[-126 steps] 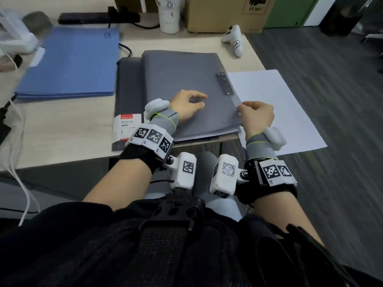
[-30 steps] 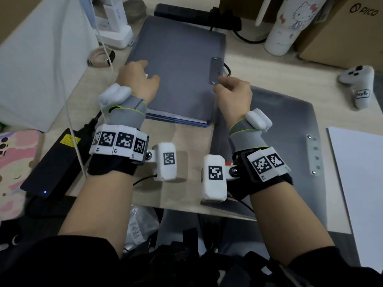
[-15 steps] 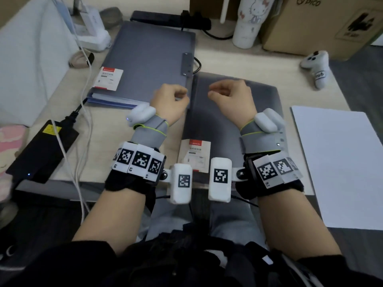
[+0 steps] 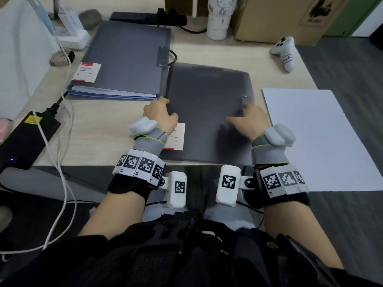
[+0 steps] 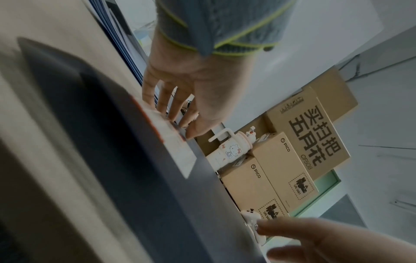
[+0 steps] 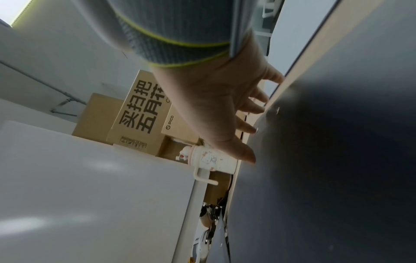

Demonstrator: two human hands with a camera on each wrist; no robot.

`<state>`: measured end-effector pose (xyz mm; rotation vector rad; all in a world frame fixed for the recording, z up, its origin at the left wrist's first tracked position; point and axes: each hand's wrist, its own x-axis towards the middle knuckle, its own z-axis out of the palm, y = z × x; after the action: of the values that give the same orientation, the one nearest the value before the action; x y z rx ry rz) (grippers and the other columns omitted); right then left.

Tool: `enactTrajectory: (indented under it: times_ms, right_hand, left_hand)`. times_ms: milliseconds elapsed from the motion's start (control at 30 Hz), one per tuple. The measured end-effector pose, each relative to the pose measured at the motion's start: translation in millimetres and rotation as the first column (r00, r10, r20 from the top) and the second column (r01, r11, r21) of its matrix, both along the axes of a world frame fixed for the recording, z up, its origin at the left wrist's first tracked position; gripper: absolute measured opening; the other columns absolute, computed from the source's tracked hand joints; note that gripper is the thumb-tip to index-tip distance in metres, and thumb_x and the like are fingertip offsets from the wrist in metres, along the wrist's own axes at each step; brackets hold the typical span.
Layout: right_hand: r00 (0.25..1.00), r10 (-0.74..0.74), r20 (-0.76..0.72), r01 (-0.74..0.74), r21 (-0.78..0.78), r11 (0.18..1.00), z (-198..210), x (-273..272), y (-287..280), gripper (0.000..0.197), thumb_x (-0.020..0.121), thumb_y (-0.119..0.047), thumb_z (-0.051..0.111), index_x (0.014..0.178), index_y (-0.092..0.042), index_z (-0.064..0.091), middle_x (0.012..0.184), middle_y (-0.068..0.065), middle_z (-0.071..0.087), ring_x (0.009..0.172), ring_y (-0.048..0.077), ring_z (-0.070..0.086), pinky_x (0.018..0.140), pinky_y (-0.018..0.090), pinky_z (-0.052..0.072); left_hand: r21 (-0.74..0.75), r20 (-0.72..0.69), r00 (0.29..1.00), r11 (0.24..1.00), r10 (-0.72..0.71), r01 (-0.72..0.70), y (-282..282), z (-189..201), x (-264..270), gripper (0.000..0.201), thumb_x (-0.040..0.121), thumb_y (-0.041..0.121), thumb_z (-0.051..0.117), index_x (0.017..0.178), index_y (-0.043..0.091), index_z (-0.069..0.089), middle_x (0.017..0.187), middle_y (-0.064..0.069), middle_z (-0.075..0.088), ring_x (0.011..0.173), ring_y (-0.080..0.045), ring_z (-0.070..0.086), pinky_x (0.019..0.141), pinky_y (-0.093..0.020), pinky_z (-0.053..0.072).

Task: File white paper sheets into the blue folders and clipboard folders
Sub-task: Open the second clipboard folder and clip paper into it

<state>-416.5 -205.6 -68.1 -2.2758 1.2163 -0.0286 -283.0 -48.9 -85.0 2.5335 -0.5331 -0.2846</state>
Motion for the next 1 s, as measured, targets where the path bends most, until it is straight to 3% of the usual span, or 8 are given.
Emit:
enactTrajectory:
  times_ms: [167,367,467,567,667,800,867,1000]
  right_hand:
    - [0.999,-0.039,-0.035,0.040,0.020,0.999,-8,-30,-6,0.062,0.079,-0.036,0.068,0.131,-0.008,0.045,0.133,0.016,0.051,0.126,0.037,0.042,0.102,0.040,0.036]
    - [0.925,-0.125,0.360,0.116,0.046,0.992,3,-54,-13,0.057,0.074,-0.017,0.073,0.128,-0.014,0.054,0.124,0.007,0.062,0.114,0.024,0.058,0.096,0.032,0.045]
    - [0.787,-0.185,0.589,0.141,0.120,0.983,12,-64,-20,0.044,0.077,-0.012,0.066,0.121,-0.011,0.060,0.104,0.005,0.067,0.085,0.016,0.065,0.080,0.030,0.053]
    - [0.544,-0.387,0.744,0.089,0.408,0.909,23,-74,-27,0.038,0.083,0.007,0.048,0.119,0.000,0.059,0.105,0.013,0.067,0.070,0.014,0.065,0.057,0.024,0.053]
    - [0.419,-0.514,0.749,-0.001,0.566,0.824,25,-83,-30,0.043,0.083,0.017,0.040,0.119,0.001,0.057,0.106,0.009,0.068,0.085,0.017,0.066,0.065,0.023,0.054]
    - [0.253,-0.604,0.756,-0.158,0.648,0.745,21,-80,-22,0.044,0.084,0.003,0.060,0.127,0.002,0.050,0.124,0.018,0.059,0.110,0.029,0.057,0.090,0.035,0.054]
    - [0.250,-0.621,0.743,-0.226,0.669,0.708,28,-74,-15,0.054,0.080,-0.004,0.067,0.130,0.002,0.049,0.121,0.019,0.062,0.104,0.028,0.060,0.092,0.041,0.051]
    - [0.397,-0.489,0.776,-0.287,0.611,0.737,43,-57,-8,0.026,0.094,-0.019,0.052,0.119,-0.016,0.055,0.081,-0.012,0.070,0.073,0.003,0.063,0.060,0.017,0.051]
  left_hand:
    - [0.024,-0.006,1.000,1.000,0.006,-0.006,-9,0,-15,0.049,0.085,0.021,0.057,0.133,0.016,0.049,0.136,-0.012,0.050,0.123,-0.037,0.044,0.098,-0.038,0.038]
    - [0.048,-0.018,1.000,0.999,0.001,-0.001,-18,2,-31,0.049,0.088,0.028,0.054,0.134,0.013,0.046,0.134,-0.016,0.049,0.124,-0.039,0.039,0.099,-0.040,0.035]
    - [0.022,-0.039,0.999,1.000,0.017,-0.016,-20,2,-32,0.051,0.088,0.032,0.054,0.135,0.014,0.045,0.134,-0.015,0.051,0.124,-0.038,0.040,0.099,-0.040,0.036]
    - [-0.024,-0.071,0.997,1.000,0.014,-0.016,-22,2,-32,0.052,0.088,0.037,0.054,0.135,0.015,0.046,0.134,-0.012,0.054,0.124,-0.037,0.044,0.101,-0.039,0.037]
    - [-0.066,-0.115,0.993,0.998,0.010,-0.018,-25,3,-34,0.053,0.087,0.039,0.054,0.134,0.015,0.047,0.134,-0.011,0.054,0.125,-0.036,0.045,0.105,-0.040,0.037]
    - [-0.136,-0.188,0.982,0.991,-0.025,-0.001,-27,8,-39,0.054,0.087,0.041,0.055,0.135,0.017,0.047,0.136,-0.007,0.054,0.125,-0.029,0.050,0.107,-0.035,0.039]
    - [-0.178,-0.233,0.971,0.984,-0.058,0.016,-28,11,-39,0.054,0.088,0.041,0.056,0.134,0.016,0.047,0.137,-0.007,0.053,0.125,-0.027,0.050,0.109,-0.036,0.039]
    - [-0.345,-0.379,0.917,0.938,-0.124,-0.016,-25,28,-37,0.047,0.088,0.039,0.058,0.128,0.015,0.054,0.122,-0.006,0.058,0.112,-0.020,0.055,0.100,-0.041,0.047]
